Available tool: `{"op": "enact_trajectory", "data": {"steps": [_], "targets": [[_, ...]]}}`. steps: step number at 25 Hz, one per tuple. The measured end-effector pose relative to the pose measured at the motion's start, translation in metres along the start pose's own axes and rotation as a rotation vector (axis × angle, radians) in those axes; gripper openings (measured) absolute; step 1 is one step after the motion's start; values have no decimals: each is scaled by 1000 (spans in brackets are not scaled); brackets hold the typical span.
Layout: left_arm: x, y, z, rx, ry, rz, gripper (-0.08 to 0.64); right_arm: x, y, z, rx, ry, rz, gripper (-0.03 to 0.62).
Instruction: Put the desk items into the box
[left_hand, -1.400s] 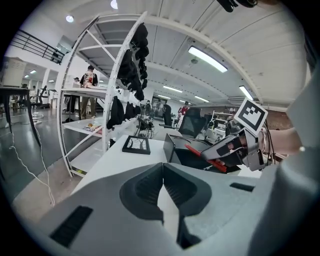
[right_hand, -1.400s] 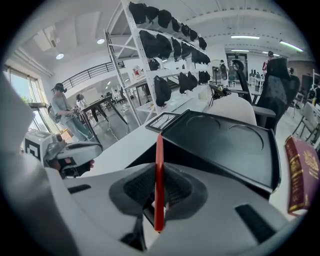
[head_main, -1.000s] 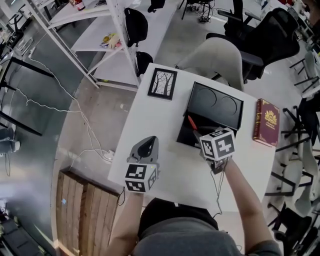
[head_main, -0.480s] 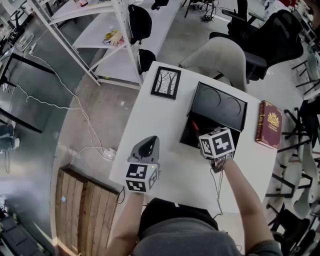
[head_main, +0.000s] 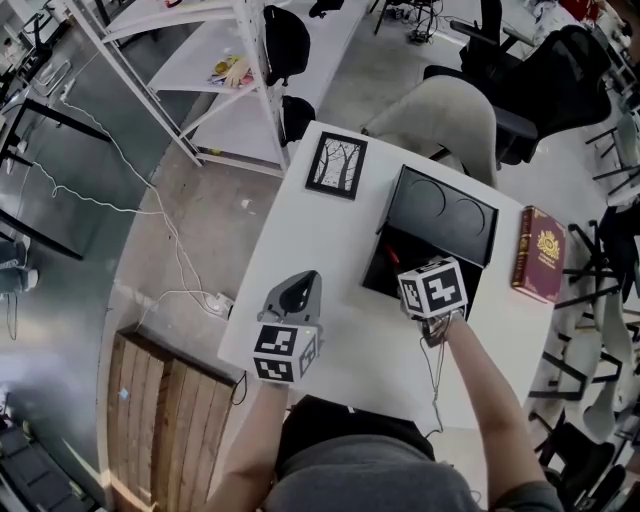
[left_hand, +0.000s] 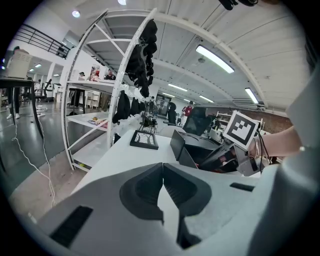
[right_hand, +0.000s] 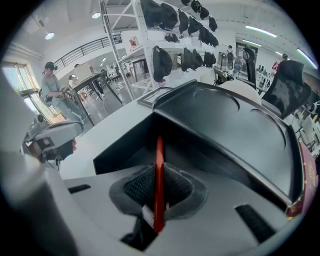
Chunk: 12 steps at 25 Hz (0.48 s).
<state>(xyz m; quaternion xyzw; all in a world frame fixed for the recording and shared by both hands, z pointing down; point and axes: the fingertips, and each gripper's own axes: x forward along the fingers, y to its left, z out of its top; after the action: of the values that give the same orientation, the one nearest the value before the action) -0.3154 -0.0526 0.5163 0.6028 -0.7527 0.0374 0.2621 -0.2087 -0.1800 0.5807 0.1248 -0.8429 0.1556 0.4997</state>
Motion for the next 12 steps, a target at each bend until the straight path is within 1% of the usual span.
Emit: {"op": "enact_trajectory", "data": {"steps": [4, 12], "targets": [[0, 0, 0, -2, 1, -2, 8, 2, -1, -1, -5, 11, -19, 56], [1, 1, -1, -4, 4, -4, 7, 2, -1, 0, -11, 3, -13, 58]]}}
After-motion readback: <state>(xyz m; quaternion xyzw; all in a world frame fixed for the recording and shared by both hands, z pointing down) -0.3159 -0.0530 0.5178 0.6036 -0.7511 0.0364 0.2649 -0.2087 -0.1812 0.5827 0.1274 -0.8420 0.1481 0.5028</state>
